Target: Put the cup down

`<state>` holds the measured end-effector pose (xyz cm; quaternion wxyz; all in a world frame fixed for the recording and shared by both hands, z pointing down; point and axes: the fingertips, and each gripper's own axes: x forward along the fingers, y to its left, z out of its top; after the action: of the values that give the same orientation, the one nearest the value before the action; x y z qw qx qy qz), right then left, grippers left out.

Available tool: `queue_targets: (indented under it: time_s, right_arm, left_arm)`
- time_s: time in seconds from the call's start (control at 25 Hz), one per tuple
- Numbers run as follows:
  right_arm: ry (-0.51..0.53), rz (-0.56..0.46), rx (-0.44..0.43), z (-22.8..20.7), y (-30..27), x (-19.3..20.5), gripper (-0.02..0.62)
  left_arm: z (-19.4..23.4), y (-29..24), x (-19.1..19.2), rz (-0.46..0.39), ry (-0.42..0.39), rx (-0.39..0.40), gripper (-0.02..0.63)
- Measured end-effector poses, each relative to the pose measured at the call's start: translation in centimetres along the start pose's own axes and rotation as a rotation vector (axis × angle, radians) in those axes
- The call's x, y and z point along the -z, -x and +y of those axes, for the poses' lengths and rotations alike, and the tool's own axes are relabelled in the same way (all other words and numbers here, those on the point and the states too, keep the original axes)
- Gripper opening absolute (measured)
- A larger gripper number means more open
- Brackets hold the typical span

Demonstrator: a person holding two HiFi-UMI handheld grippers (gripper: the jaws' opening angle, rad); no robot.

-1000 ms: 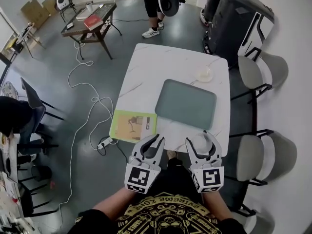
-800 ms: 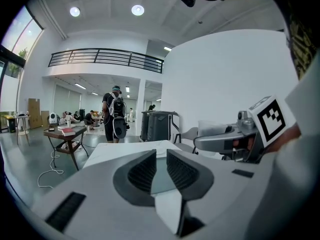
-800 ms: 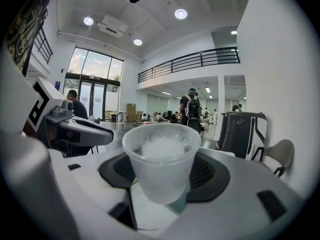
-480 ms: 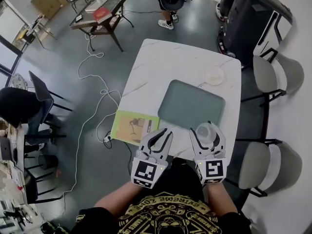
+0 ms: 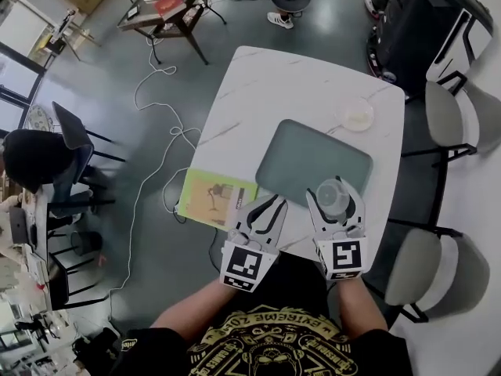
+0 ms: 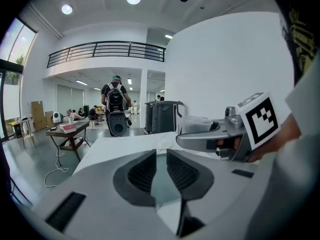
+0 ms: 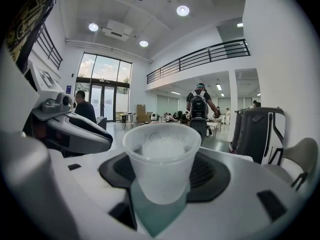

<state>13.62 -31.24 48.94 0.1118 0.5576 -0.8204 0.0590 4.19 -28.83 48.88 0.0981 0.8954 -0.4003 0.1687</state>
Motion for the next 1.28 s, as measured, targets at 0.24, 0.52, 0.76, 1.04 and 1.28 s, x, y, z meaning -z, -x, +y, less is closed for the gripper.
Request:
queue_targets:
  time_s: [0.24,0.52,0.76,1.04,1.28]
  right_arm:
    - [-0.024,-0.005,-0.043,-0.7,-2.4,2.4,0.267]
    - [-0.059,0.014,-0.061,-1.8,-5.0,5.1,0.267]
    - [-0.065,0.046,-0.069,-2.6,-6.4,7.1,0.267]
    - [-0.075,0.117,-0.089,-2.7,-8.5,10.5,0.267]
    - [-0.072,0.174,-0.111,-1.9,-9.2,12.3,0.267]
  left_arm:
    - [0.4,-2.3,1.4,0.033,0.001,-0.015,0.071]
    - [1.1,-4.6,3.0,0.064,0.010,-0.041,0.071]
    - [1.9,-6.3,3.9,0.085,0.020,-0.061,0.071]
    - [2.2,-7.6,5.1,0.106,0.020,-0.065,0.071]
    - [2.6,-8.0,6.4,0.130,0.022,-0.070,0.072]
